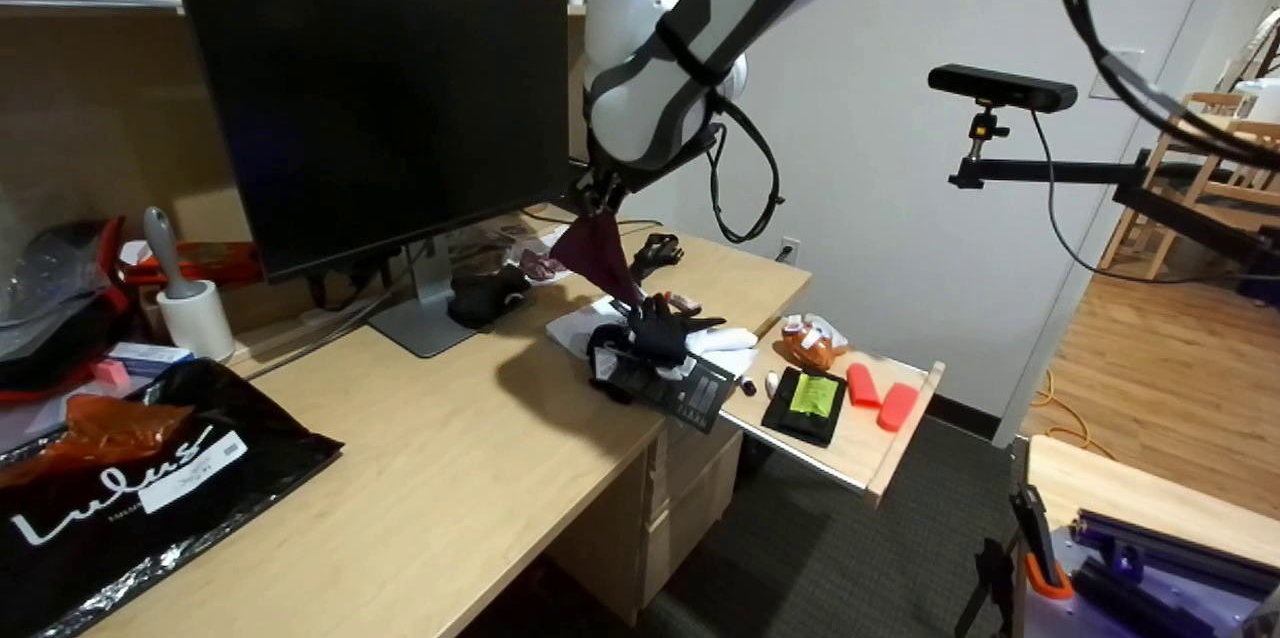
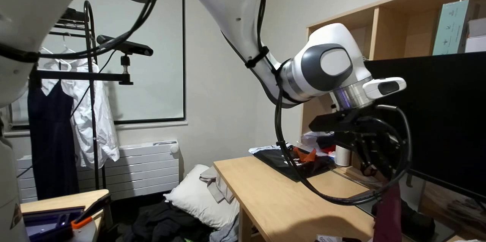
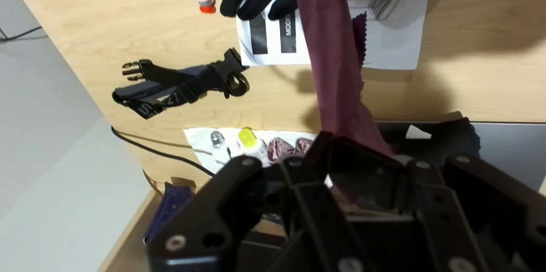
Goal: Move the black gloves to the right then move the white object to the right then move the purple cloth to the right
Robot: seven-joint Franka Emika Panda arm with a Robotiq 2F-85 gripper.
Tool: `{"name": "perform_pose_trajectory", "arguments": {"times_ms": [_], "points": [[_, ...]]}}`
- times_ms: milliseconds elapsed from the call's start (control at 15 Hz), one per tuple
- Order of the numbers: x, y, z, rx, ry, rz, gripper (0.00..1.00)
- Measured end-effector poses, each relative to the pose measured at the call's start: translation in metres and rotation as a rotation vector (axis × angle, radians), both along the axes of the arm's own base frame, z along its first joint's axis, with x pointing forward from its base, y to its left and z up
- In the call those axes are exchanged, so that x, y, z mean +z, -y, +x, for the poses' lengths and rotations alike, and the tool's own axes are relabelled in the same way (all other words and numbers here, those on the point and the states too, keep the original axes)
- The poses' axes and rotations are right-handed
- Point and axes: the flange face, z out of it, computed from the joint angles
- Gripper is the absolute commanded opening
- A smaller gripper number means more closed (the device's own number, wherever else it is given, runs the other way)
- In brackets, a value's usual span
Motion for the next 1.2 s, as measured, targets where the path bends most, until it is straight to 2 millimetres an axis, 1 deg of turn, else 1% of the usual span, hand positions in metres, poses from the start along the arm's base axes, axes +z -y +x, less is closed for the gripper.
{"name": "perform_pose_trajectory", "arguments": {"times_ms": [133, 200, 533, 800, 933, 1067, 1133, 1200], "points": [[-0.013, 0.006, -0.001, -0.029, -0.004, 0.025, 0.08], [-0.023, 0.008, 0.002, -0.045, -0.001, 0.049, 0.08], [-0.085, 0.016, 0.027, -0.132, -0.024, 0.168, 0.07], [-0.132, 0.026, 0.034, -0.176, -0.107, 0.176, 0.07], [-0.150, 0.035, 0.034, -0.219, -0.151, 0.199, 0.07], [-0.160, 0.041, 0.033, -0.258, -0.209, 0.242, 0.07], [-0.161, 0.040, 0.034, -0.261, -0.247, 0.270, 0.33], [-0.160, 0.037, 0.035, -0.258, -0.280, 0.294, 0.33]]}}
